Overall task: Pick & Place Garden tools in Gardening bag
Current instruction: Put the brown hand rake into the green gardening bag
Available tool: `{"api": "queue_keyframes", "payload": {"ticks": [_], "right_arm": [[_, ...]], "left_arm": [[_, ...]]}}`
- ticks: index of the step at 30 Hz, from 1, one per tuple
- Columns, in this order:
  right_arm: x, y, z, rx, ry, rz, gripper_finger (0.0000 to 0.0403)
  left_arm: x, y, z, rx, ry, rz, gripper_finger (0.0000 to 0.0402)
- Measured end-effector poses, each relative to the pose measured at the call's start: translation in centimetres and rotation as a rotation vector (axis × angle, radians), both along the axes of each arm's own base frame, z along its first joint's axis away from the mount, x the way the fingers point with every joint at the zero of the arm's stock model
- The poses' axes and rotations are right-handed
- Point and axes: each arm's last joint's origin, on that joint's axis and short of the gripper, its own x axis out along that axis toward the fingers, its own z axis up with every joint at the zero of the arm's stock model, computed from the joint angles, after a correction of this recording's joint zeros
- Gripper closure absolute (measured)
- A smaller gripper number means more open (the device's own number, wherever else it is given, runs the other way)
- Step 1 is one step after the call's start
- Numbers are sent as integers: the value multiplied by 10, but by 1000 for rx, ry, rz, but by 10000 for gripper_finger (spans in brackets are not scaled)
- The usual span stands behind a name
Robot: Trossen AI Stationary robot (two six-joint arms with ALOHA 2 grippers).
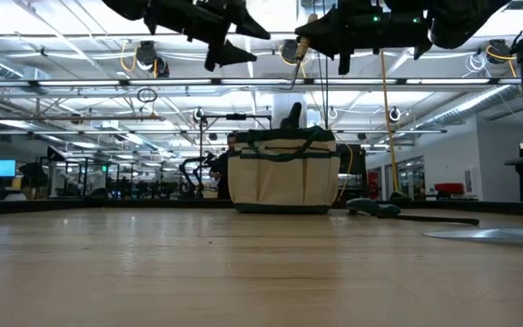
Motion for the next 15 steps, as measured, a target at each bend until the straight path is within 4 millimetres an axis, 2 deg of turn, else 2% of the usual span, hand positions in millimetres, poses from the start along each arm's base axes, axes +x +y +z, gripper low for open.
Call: {"api": "queue_keyframes", "payload": {"ticks": [4,9,15], "right_arm": [[4,-7,-1,-28,-31,-17,344],[27,-18,7,-78,-20,-25,344],[55,-38,11,-123,55,-53,344]], "left_arm": [[-8,9,3,18,0,-32,91],[-15,20,2,4,1,-72,93],[-17,22,-1,-3,30,-109,91]]}}
